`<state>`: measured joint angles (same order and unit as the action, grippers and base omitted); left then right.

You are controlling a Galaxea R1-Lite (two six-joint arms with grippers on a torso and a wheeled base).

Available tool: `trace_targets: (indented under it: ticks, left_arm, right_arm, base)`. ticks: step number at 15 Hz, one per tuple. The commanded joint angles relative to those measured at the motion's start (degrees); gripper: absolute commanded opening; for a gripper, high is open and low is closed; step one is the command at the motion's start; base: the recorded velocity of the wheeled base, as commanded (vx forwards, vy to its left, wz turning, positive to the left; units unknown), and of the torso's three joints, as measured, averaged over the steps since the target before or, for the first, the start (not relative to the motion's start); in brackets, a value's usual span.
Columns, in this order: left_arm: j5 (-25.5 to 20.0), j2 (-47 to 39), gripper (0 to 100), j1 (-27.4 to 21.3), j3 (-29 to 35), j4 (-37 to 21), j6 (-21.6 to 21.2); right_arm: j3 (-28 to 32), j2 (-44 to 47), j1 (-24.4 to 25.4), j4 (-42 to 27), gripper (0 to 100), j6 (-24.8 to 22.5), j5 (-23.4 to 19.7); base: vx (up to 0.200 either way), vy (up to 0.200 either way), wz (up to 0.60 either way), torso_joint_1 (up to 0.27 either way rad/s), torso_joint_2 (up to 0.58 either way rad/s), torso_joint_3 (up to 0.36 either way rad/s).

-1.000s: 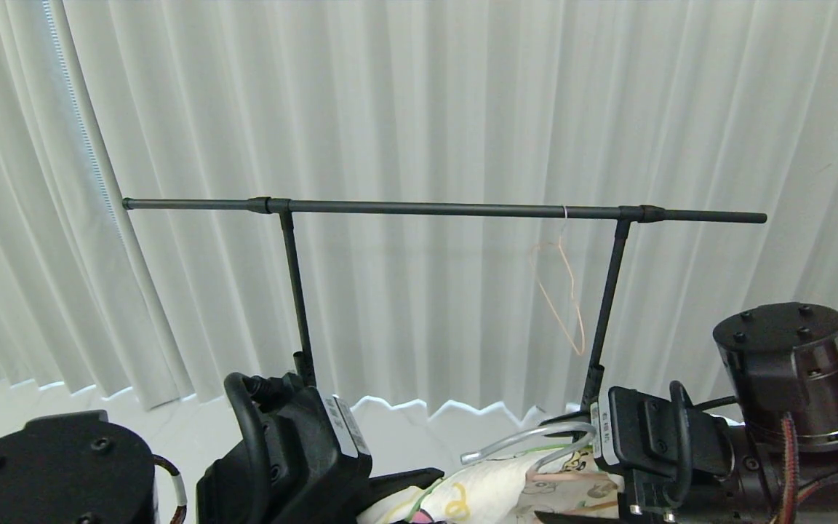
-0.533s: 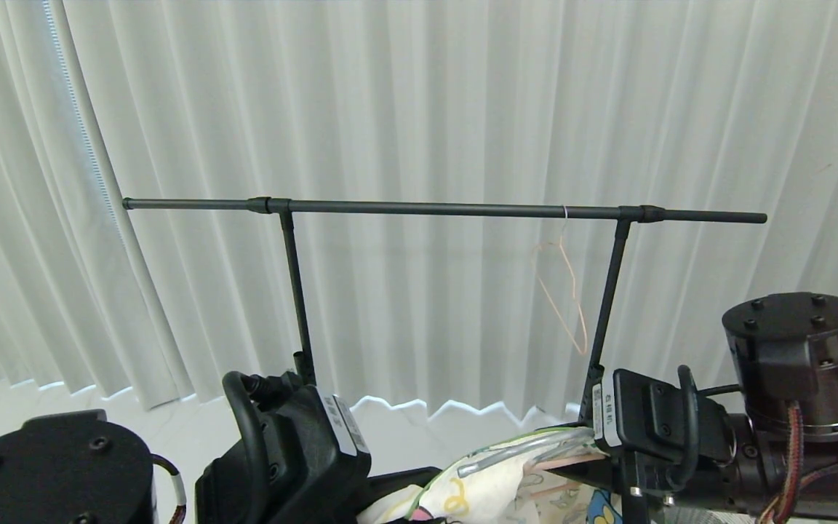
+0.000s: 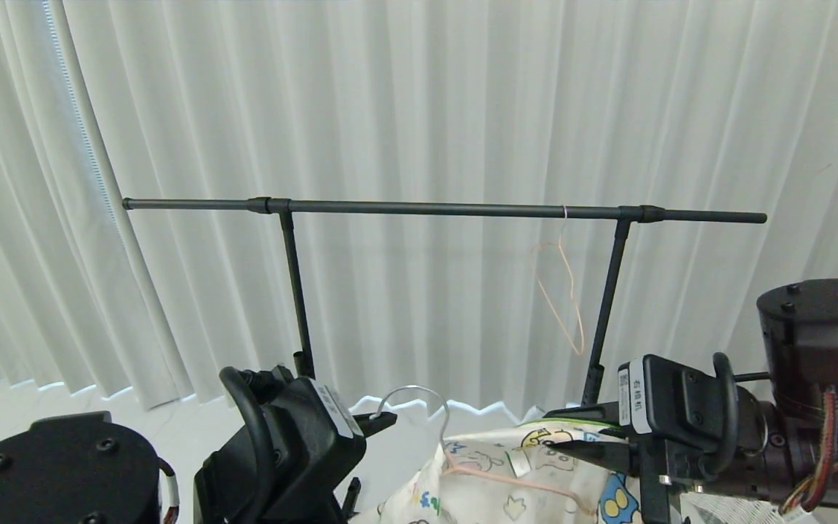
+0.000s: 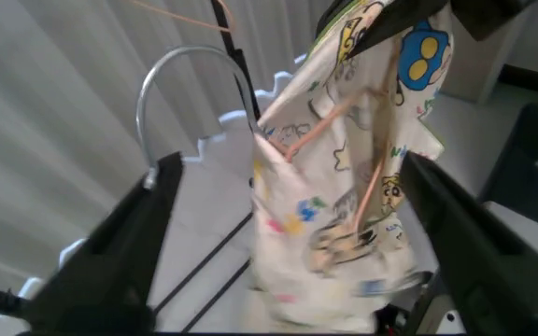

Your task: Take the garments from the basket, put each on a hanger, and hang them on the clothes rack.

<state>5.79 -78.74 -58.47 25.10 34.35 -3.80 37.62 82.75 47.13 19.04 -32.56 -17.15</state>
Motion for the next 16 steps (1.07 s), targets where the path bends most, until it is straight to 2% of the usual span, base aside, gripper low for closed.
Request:
trace_targets:
  ticks: [1, 3, 8, 12, 16]
  left_arm:
    - [0.0, -0.1, 100, 0.0, -0.1, 0.0, 0.1]
    - [0.0, -0.4, 100, 0.0, -0.1, 0.0, 0.1]
    - [0.0, -0.2, 100, 2.6, -2.4, 0.0, 0.0]
    - [0.0, -0.3, 100, 2.7, -1.5, 0.1, 0.0]
    - [0.0, -1.5, 100, 2.7, -0.7, 5.5, -0.1]
  right_arm:
    - [0.0, -1.0, -1.4, 0.0, 0, -0.7, -0.1]
    - [0.0, -1.4, -2.1, 0.0, 0, -2.2, -0.3]
    - [-0.1, -3.0, -2.1, 0.0, 0, -2.2, -0.4]
    - [-0.2, -3.1, -1.8, 0.1, 0, -2.3, -0.6]
    - [-0.4, -2.5, 0.4, -0.1, 0, -2.4, -2.1]
  base:
    - [0.000, 0.000, 0.00, 0.000, 0.00, 0.000]
    - [0.000, 0.000, 0.00, 0.000, 0.00, 0.000]
    - [0.000, 0.000, 0.00, 0.000, 0.00, 0.000]
    - [0.000, 0.000, 0.00, 0.000, 0.00, 0.000]
    - [0.000, 0.000, 0.00, 0.000, 0.00, 0.000]
